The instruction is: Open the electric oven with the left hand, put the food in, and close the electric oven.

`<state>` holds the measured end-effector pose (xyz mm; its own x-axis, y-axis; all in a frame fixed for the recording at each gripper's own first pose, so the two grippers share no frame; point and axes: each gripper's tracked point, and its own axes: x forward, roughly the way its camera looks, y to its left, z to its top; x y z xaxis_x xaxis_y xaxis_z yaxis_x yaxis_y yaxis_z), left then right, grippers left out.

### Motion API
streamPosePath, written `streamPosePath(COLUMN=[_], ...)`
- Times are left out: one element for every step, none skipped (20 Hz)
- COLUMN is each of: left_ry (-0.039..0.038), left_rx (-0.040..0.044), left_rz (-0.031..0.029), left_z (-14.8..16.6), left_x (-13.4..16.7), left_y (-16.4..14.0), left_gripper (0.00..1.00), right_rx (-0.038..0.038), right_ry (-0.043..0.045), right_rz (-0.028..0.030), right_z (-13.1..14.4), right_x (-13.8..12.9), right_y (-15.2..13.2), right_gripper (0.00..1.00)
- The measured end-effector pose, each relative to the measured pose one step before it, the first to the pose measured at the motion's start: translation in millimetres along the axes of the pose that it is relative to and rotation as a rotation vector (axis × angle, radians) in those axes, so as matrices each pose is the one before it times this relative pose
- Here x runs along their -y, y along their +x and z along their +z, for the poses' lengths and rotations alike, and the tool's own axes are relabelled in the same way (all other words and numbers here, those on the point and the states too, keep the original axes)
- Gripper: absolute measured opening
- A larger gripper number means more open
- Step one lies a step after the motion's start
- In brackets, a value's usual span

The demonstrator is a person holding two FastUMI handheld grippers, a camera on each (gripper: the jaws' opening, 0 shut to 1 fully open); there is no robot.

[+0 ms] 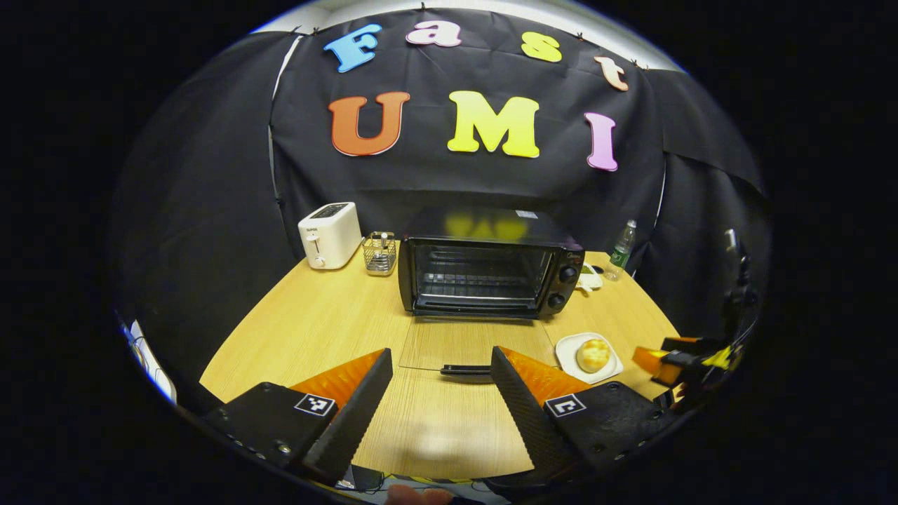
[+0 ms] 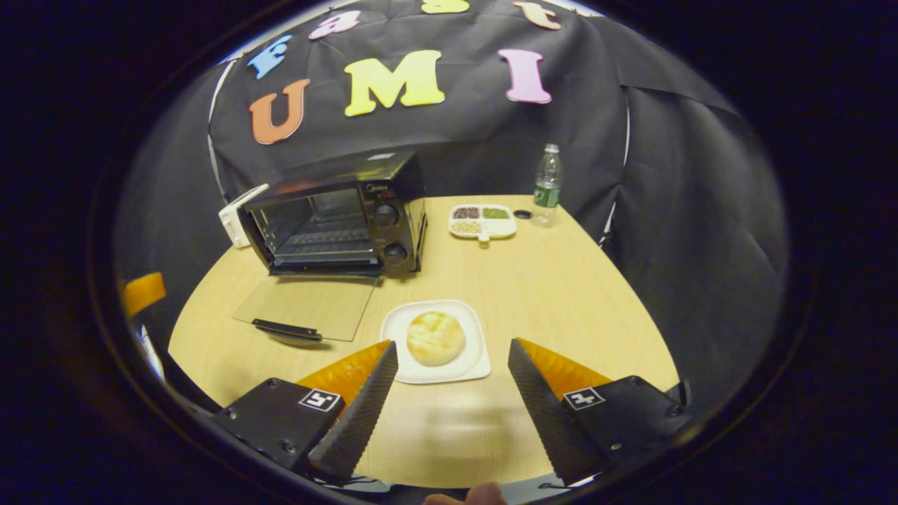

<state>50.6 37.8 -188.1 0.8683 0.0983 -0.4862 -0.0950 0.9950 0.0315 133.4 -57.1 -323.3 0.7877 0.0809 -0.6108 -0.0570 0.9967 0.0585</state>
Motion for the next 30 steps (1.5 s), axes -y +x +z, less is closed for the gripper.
streamPosePath(left_ry=[-0.00878, -0.00689, -0.00521, -0.00382, -0.00291, -0.00112, -0.00003, 0.00084, 0.00179, 0.00169, 0.00127, -0.00048, -0.00379, -0.00570, -0.00518, -0.00241, -0.00142, -0.00043, 0.00093, 0.00188, -0.00154, -0.00435, -0.00375, -0.00301, -0.00288, -0.00158, 0.00150, 0.00501, 0.00313, 0.00002], left_rx=[0.00714, 0.00777, 0.00452, 0.00322, 0.00373, 0.00170, 0.00054, -0.00075, -0.00194, -0.00435, -0.00372, -0.00599, -0.00590, -0.00581, -0.00265, -0.00122, 0.00142, 0.00112, 0.00601, 0.00822, 0.00233, 0.00213, 0.00451, 0.00742, 0.00519, 0.00332, 0.00531, 0.00292, -0.00076, -0.00011], left_rz=[0.00358, 0.00309, 0.00559, 0.00439, 0.00374, 0.00487, 0.00424, 0.00478, 0.00429, 0.00321, 0.00493, 0.00488, 0.00267, 0.00258, 0.00334, 0.00531, 0.00615, 0.00441, -0.00027, -0.00169, -0.00414, -0.00690, -0.00528, -0.00468, -0.00495, -0.00441, -0.00419, 0.00001, 0.00178, 0.00080], left_z=[5.71, 4.02, 5.69, 4.17, 3.93, 2.69, 2.16, 1.00, 0.61, -0.98, -2.51, -1.52, -1.85, -1.10, -1.10, 0.12, -0.39, -0.09, 1.55, 1.69, 1.02, -0.45, 1.08, 1.20, 0.56, -0.05, 0.19, 0.13, -1.53, -1.09], left_x=[-0.29, 0.74, -1.29, -0.76, 0.61, 0.10, -0.76, -1.19, -2.03, -1.82, -1.57, -1.66, -0.72, -0.74, -0.99, -1.64, -1.98, -1.58, -1.62, 0.33, -0.96, -0.35, -1.08, -1.00, -1.58, -1.46, -2.25, -3.48, -4.45, -3.84], left_y=[-4.96, -4.53, -4.03, -2.27, -2.03, -1.64, -0.16, -0.61, -1.31, -0.48, 0.50, -1.37, -0.08, -0.14, -0.82, 0.33, -0.87, -1.77, -1.89, 0.11, -0.08, -0.68, -0.90, -1.13, -1.84, -1.74, -2.56, -2.07, -2.84, -3.91], left_gripper=[0.93, 0.93, 0.93, 0.93, 0.93, 0.93, 0.93, 0.93, 0.93, 0.93, 0.93, 0.93, 0.93, 0.93, 0.93, 0.93, 0.93, 0.93, 0.93, 0.93, 0.93, 0.93, 0.93, 0.93, 0.93, 0.93, 0.93, 0.93, 0.93, 0.93], right_rx=[-0.01714, -0.01437, -0.01104, -0.00890, -0.00590, -0.00971, -0.00868, -0.01108, -0.01275, -0.01174, -0.00798, -0.01022, 0.00805, -0.00009, -0.00338, -0.00151, 0.00024, -0.00119, 0.00136, 0.00260, 0.00704, 0.00818, 0.00866, 0.00980, 0.00989, 0.01326, 0.01203, 0.00797, 0.00949, 0.00725], right_ry=[-0.00105, 0.00135, -0.00145, -0.00293, -0.00238, -0.00201, -0.00336, -0.00099, -0.00128, -0.00079, -0.00064, -0.00073, 0.00086, -0.00394, -0.00251, -0.00247, 0.00365, 0.01596, 0.01922, 0.01458, 0.01423, 0.01577, 0.01888, 0.01979, 0.01401, 0.01227, 0.01084, 0.01252, 0.01589, 0.01968], right_rz=[0.00431, 0.00609, 0.00254, -0.00154, 0.00035, -0.00036, -0.00025, -0.00203, 0.00011, -0.00025, -0.00121, -0.00645, -0.00564, -0.00109, -0.00029, 0.00348, 0.00297, 0.00573, 0.00934, 0.00812, 0.01078, 0.01267, 0.01503, 0.01917, 0.02040, 0.01769, 0.02394, 0.02350, 0.02507, 0.02501], right_z=[-8.32, -4.66, -3.67, -2.66, -2.51, -1.63, -3.42, -2.16, -3.44, -2.28, -3.24, -2.56, 2.07, 0.77, 0.21, 0.23, 0.09, 0.61, 0.78, 0.98, 2.81, 3.19, 3.74, 3.57, 3.75, 4.03, 4.02, 3.68, 3.13, 3.22], right_x=[-1.24, -1.92, -2.21, -0.94, -1.54, -1.11, -1.55, -0.91, -1.19, -1.04, -0.62, 0.01, 1.12, -0.96, -0.36, -1.06, -0.55, -1.32, -2.86, -2.95, -3.69, -5.72, -7.82, -10.48, -11.87, -12.55, -14.65, -14.97, -16.01, -15.95], right_y=[11.69, 11.91, 12.59, 10.18, 8.73, 8.47, 8.34, 8.47, 7.58, 6.49, 4.54, 3.59, 1.30, 1.90, -0.04, 0.11, -1.66, -1.68, -5.11, -9.24, -10.53, -11.80, -10.90, -11.33, -10.48, -9.03, -6.45, -4.24, -1.65, 0.16], right_gripper=[0.98, 0.98, 0.98, 0.98, 0.98, 0.98, 0.98, 0.98, 0.98, 0.98, 0.98, 0.98, 0.96, 0.94, 0.90, 0.85, 0.80, 0.76, 0.71, 0.69, 0.67, 0.65, 0.64, 0.63, 0.63, 0.63, 0.63, 0.62, 0.63, 0.63])
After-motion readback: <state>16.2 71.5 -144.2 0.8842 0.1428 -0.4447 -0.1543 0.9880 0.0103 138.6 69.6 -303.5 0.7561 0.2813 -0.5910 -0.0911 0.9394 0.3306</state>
